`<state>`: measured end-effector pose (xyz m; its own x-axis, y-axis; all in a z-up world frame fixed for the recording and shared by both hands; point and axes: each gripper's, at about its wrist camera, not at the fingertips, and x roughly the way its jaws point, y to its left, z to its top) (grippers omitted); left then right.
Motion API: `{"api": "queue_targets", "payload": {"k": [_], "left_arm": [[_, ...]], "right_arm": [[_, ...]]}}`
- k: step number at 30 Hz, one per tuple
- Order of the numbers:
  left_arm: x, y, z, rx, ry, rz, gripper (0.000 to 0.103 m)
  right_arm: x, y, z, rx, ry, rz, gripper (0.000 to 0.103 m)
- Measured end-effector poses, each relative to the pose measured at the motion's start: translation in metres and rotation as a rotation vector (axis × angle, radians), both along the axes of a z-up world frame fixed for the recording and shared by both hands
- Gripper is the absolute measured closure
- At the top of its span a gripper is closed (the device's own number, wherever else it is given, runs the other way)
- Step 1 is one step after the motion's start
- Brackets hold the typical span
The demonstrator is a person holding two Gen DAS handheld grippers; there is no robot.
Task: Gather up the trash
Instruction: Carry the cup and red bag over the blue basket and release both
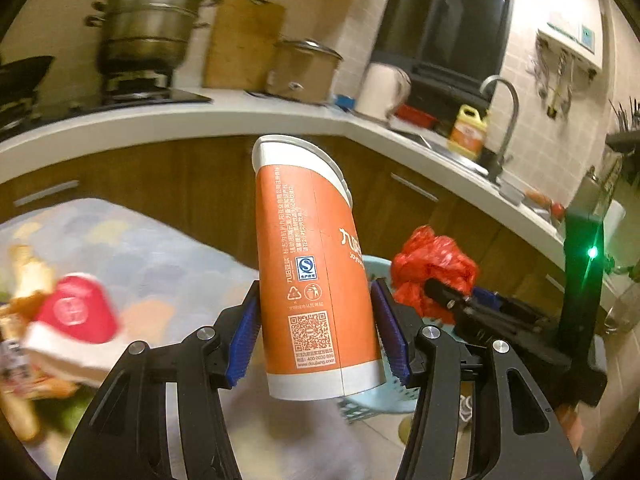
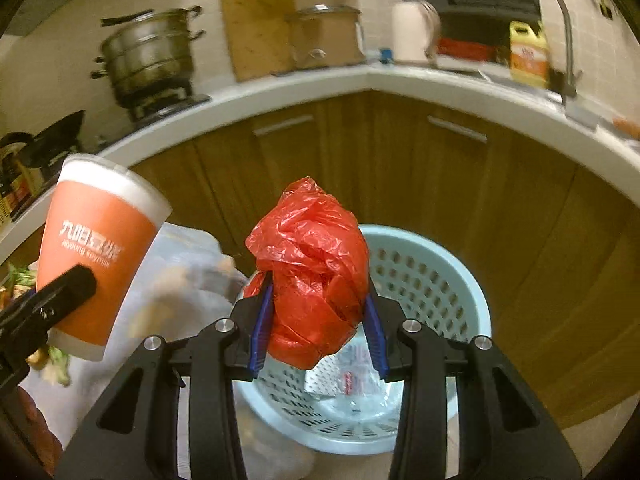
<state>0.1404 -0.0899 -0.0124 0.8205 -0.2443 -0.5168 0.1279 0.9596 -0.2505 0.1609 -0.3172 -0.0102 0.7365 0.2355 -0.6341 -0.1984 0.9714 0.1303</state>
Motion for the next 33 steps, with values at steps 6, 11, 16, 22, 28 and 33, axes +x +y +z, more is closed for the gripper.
{"api": "queue_targets", "payload": {"k": [6, 11, 16, 22, 28, 33], "left_arm": [[0.04, -0.029, -0.029, -0.034, 0.101, -0.079, 0.051], [0.065, -0.037, -0.046, -0.063, 0.173, -0.103, 0.049], [0.073, -0.041, -0.052, -0.06, 0.205, -0.12, 0.04], [0.066, -0.043, -0.046, -0.035, 0.178, -0.117, 0.036], [0.05, -0.036, -0.032, -0.015, 0.139, -0.098, 0.038], [0.03, -0.021, -0.017, -0.006, 0.095, -0.063, 0.038]], "right_arm": [[0.023, -0.026, -0.033, 0.007, 0.103, -0.047, 0.064], [0.036, -0.037, -0.049, 0.037, 0.17, -0.052, 0.061], [0.045, -0.046, -0.062, 0.079, 0.231, -0.064, 0.056], [0.047, -0.052, -0.065, 0.126, 0.268, -0.073, 0.052], [0.036, -0.046, -0.05, 0.144, 0.231, -0.06, 0.052], [0.02, -0.027, -0.027, 0.138, 0.162, -0.008, 0.052]]}}
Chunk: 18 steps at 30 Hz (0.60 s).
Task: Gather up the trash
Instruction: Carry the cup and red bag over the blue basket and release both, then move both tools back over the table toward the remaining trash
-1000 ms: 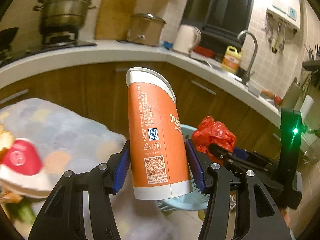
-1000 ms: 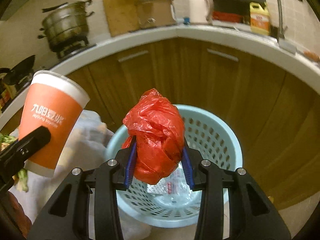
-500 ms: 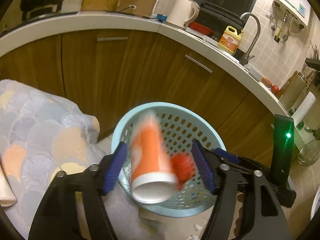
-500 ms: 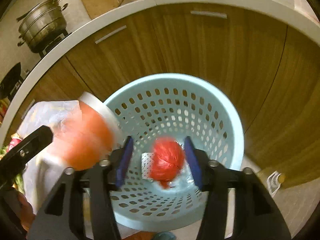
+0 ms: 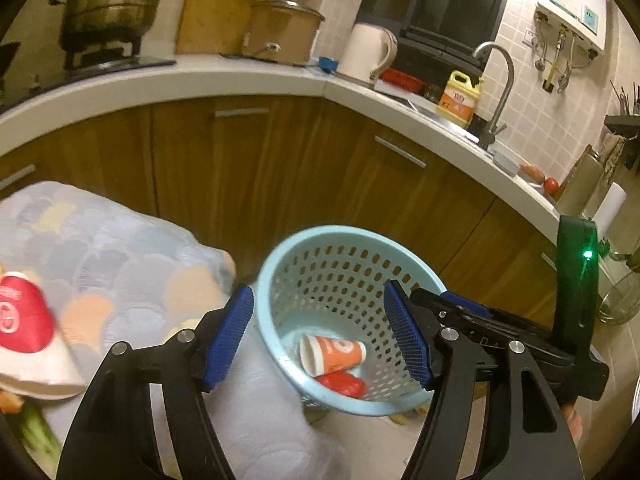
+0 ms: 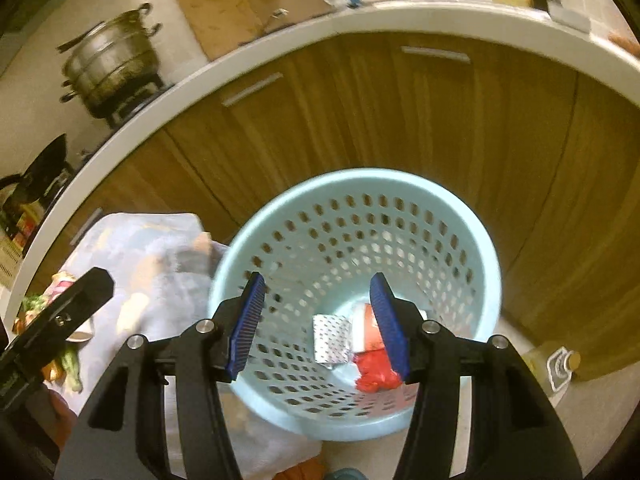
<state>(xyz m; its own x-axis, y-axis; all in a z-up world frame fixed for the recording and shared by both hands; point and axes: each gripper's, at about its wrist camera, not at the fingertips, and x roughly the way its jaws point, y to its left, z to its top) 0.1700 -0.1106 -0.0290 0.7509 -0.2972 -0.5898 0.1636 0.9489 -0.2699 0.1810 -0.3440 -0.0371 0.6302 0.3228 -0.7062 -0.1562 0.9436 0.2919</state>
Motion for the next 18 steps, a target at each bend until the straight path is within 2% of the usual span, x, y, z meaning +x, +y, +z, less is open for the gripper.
{"api": "queue_targets", "payload": {"k": [9, 18], "left_arm": [[-0.042, 0.035, 0.038, 0.002, -0.094, 0.051, 0.034], [-0.114, 0.1, 0.07, 0.06, -0.206, 0.228, 0.028]], "right_arm": [[-0.03, 0.068, 0.031, -0.038, -0.099, 0.135, 0.052], [-0.062, 0.146, 0.04, -0.031, -0.152, 0.254, 0.052]]}}
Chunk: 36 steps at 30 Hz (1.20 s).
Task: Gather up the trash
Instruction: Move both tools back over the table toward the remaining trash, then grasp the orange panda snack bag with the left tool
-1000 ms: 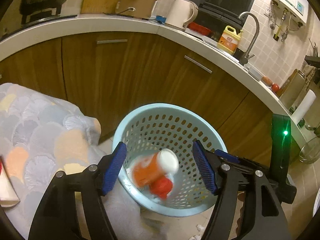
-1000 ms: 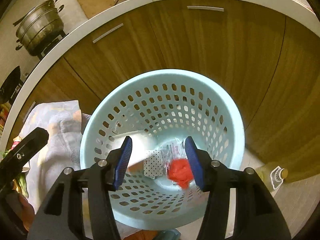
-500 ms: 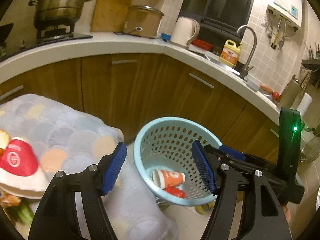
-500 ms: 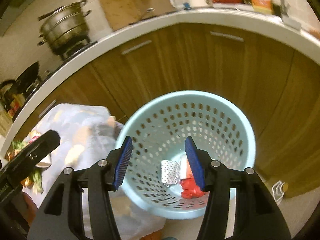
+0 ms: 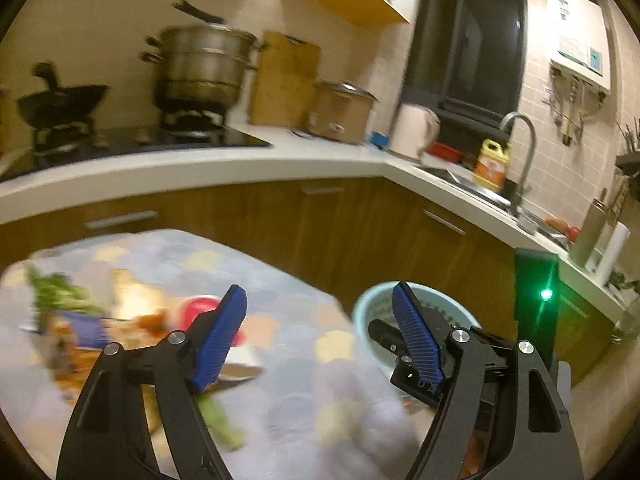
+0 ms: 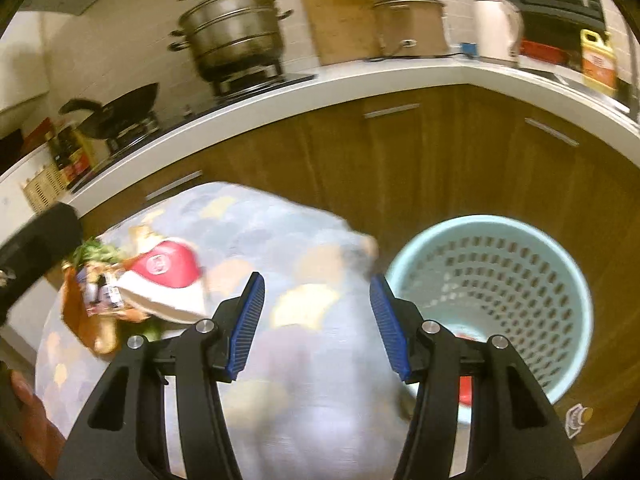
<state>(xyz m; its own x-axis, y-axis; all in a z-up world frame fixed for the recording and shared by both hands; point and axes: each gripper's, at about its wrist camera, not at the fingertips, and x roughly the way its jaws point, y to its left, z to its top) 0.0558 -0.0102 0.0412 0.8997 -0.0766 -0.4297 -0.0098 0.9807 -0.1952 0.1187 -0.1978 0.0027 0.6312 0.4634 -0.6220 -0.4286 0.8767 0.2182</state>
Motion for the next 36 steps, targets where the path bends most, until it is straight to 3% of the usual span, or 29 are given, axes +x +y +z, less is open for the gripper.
{"api": "queue_targets", "payload": {"k": [5, 7, 9, 15, 21, 28, 31, 36], "left_arm": [[-0.036, 0.031, 0.003, 0.053, -0.024, 0.116, 0.027], [-0.052, 0.047, 0.001, 0.064, -0.026, 0.161, 0.023], [-0.065, 0.058, -0.003, 0.068, -0.029, 0.174, 0.018], [-0.097, 0.097, -0.023, 0.055, 0.016, 0.223, 0.018], [-0.098, 0.107, -0.05, 0.04, 0.103, 0.193, 0.018], [-0.071, 0.091, -0.07, 0.107, 0.178, 0.223, 0.018], [-0.058, 0.089, -0.076, 0.13, 0.203, 0.26, 0.024], [-0.046, 0.097, -0.082, 0.116, 0.229, 0.3, 0.051]], "right_arm": [[-0.016, 0.046, -0.005, -0.004, -0.004, 0.059, 0.052], [-0.021, 0.061, -0.006, -0.025, -0.014, 0.065, 0.06], [-0.024, 0.076, -0.009, -0.055, -0.022, 0.067, 0.063], [-0.035, 0.094, -0.018, -0.049, -0.029, 0.084, 0.063], [-0.041, 0.097, -0.02, -0.066, -0.062, 0.09, 0.063], [-0.038, 0.093, -0.022, -0.046, -0.043, 0.082, 0.063], [-0.037, 0.091, -0.023, -0.035, -0.034, 0.083, 0.063], [-0.039, 0.093, -0.023, -0.035, -0.038, 0.094, 0.063]]}}
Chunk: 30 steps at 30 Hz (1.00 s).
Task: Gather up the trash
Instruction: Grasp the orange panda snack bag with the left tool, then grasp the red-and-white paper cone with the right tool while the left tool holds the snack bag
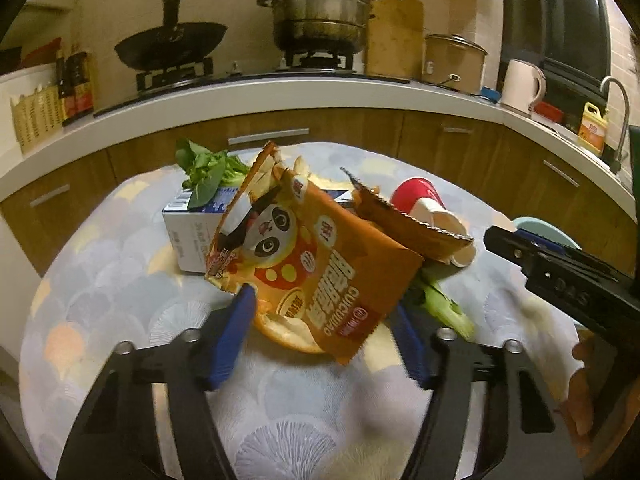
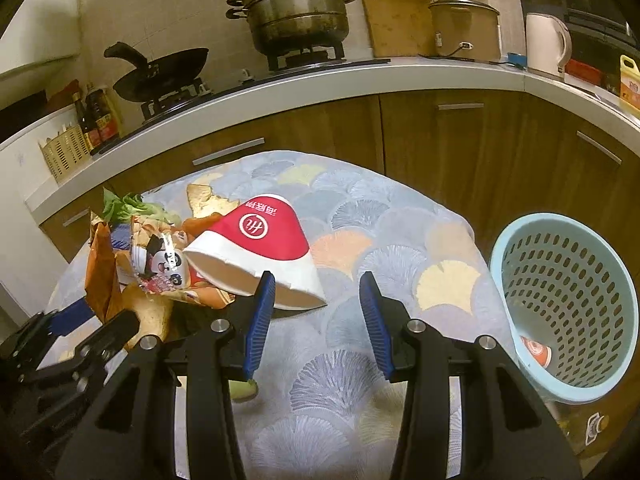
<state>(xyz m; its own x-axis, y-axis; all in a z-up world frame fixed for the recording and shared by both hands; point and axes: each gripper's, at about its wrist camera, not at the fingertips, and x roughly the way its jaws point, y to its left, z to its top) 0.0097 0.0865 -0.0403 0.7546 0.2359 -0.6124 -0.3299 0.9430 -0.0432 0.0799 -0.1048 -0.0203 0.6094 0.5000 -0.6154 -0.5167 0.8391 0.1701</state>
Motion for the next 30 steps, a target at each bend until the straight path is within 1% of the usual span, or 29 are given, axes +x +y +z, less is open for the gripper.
{"api": "queue_targets", "payload": {"k": [1, 2, 3, 4, 5, 6, 8, 11, 15, 16, 17, 19, 22, 23, 25, 26, 27, 28, 30], "left_arm": [[-0.001, 0.001, 0.0, 0.003, -0.003, 0.006, 0.056], [-0.002, 0.003, 0.001, 0.0, -0.01, 0.011, 0.068], [-0.004, 0.005, 0.002, -0.023, -0.02, 0.0, 0.086], [-0.006, 0.007, 0.002, -0.043, -0.026, -0.007, 0.092], [-0.008, 0.009, 0.003, -0.049, -0.035, 0.0, 0.094], [-0.012, 0.011, 0.005, -0.052, -0.051, 0.005, 0.098], [-0.018, 0.013, 0.009, -0.065, -0.077, 0.0, 0.102], [-0.03, 0.019, 0.018, -0.071, -0.127, 0.007, 0.103], [-0.048, 0.03, 0.033, -0.047, -0.193, 0.048, 0.103], [-0.05, 0.032, 0.035, -0.046, -0.2, 0.057, 0.103], [-0.054, 0.038, 0.037, -0.048, -0.209, 0.074, 0.103], [-0.057, 0.047, 0.036, -0.052, -0.217, 0.098, 0.103], [-0.063, 0.062, 0.031, -0.078, -0.233, 0.126, 0.103], [-0.063, 0.065, 0.028, -0.082, -0.235, 0.127, 0.103], [-0.061, 0.065, 0.02, -0.052, -0.229, 0.115, 0.103], [-0.059, 0.067, 0.017, -0.055, -0.219, 0.112, 0.103], [-0.059, 0.07, 0.017, -0.079, -0.225, 0.1, 0.103], [-0.06, 0.071, 0.018, -0.082, -0.24, 0.099, 0.103], [-0.058, 0.074, 0.017, -0.103, -0.236, 0.086, 0.103]], "right_arm": [[-0.001, 0.001, 0.0, -0.001, -0.004, 0.006, 0.063], [-0.002, 0.001, 0.0, -0.002, -0.006, 0.01, 0.062], [-0.002, 0.002, 0.001, -0.001, -0.008, 0.015, 0.062], [-0.003, 0.002, 0.001, -0.001, -0.009, 0.018, 0.062], [-0.003, 0.002, 0.001, 0.0, -0.009, 0.021, 0.062], [-0.004, 0.002, 0.001, 0.002, -0.012, 0.023, 0.062], [-0.005, 0.002, 0.002, 0.007, -0.017, 0.029, 0.062], [-0.006, 0.004, 0.004, 0.01, -0.023, 0.04, 0.062], [-0.009, 0.011, 0.01, 0.003, -0.018, 0.071, 0.062], [-0.009, 0.015, 0.015, 0.01, -0.012, 0.082, 0.06], [-0.008, 0.018, 0.018, 0.013, -0.007, 0.089, 0.055], [-0.007, 0.026, 0.024, 0.003, -0.003, 0.104, 0.05], [-0.003, 0.045, 0.03, -0.054, -0.006, 0.119, 0.05], [0.0, 0.05, 0.031, -0.066, 0.0, 0.123, 0.05], [0.005, 0.058, 0.03, -0.067, 0.028, 0.145, 0.05], [0.007, 0.062, 0.028, -0.07, 0.047, 0.151, 0.05], [0.008, 0.064, 0.027, -0.074, 0.059, 0.156, 0.05], [0.009, 0.069, 0.025, -0.079, 0.072, 0.165, 0.05], [0.009, 0.077, 0.018, -0.122, 0.079, 0.165, 0.05]]}}
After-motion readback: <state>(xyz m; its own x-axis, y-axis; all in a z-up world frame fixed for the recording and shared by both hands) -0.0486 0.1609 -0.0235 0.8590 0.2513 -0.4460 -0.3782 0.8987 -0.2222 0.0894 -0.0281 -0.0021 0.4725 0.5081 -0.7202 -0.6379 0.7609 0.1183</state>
